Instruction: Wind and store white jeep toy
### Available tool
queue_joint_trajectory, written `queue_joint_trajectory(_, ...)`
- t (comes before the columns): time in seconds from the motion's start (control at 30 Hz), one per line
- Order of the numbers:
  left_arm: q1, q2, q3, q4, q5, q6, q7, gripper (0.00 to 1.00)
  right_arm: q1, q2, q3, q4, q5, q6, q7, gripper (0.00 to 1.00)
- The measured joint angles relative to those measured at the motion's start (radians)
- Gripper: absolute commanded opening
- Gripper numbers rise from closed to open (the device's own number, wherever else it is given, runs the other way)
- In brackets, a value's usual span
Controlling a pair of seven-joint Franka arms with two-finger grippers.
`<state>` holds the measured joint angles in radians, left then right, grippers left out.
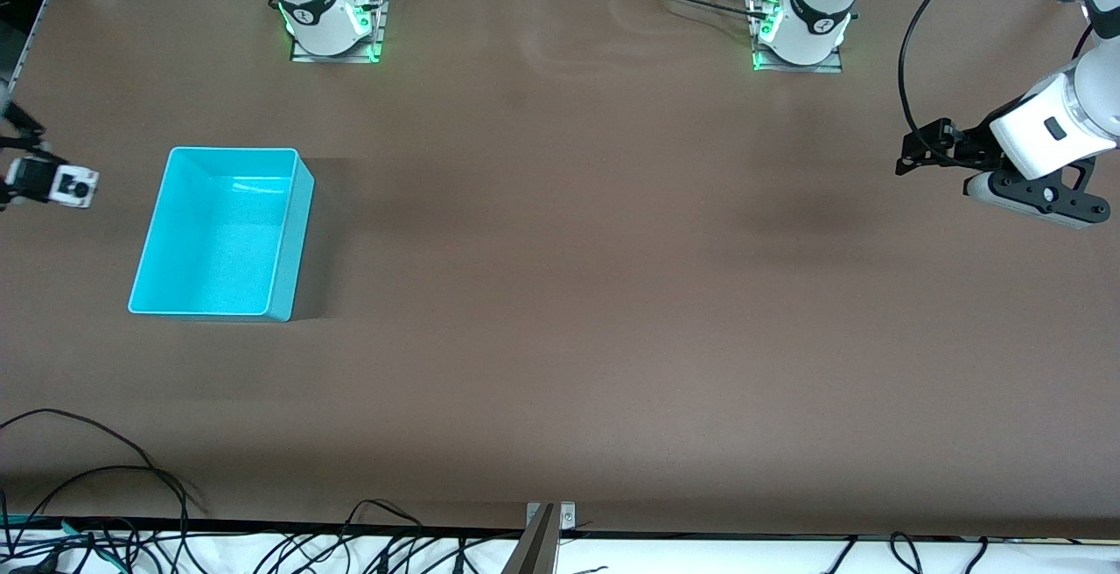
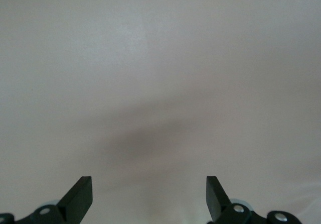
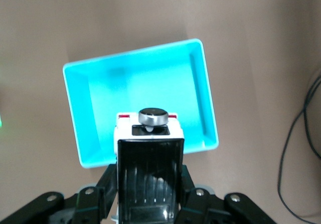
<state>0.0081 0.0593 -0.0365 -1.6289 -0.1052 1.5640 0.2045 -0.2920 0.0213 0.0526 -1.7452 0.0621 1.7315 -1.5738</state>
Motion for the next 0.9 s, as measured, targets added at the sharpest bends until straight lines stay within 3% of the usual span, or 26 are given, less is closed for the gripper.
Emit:
queue_joint_trajectory(0.5, -0.006, 0.001, -0.006, 0.012, 0.000, 0.000, 0.000, 1.00, -0.005, -0.163, -0.001, -0.483, -0.001, 0.335, 0.035, 0.00)
queue_joint_trajectory(0.9, -0.001, 0.003, -0.003, 0.017, 0.000, -0.010, 0.000, 1.00, -0.004, -0.169, 0.005, -0.679, -0.005, 0.555, -0.057, 0.00)
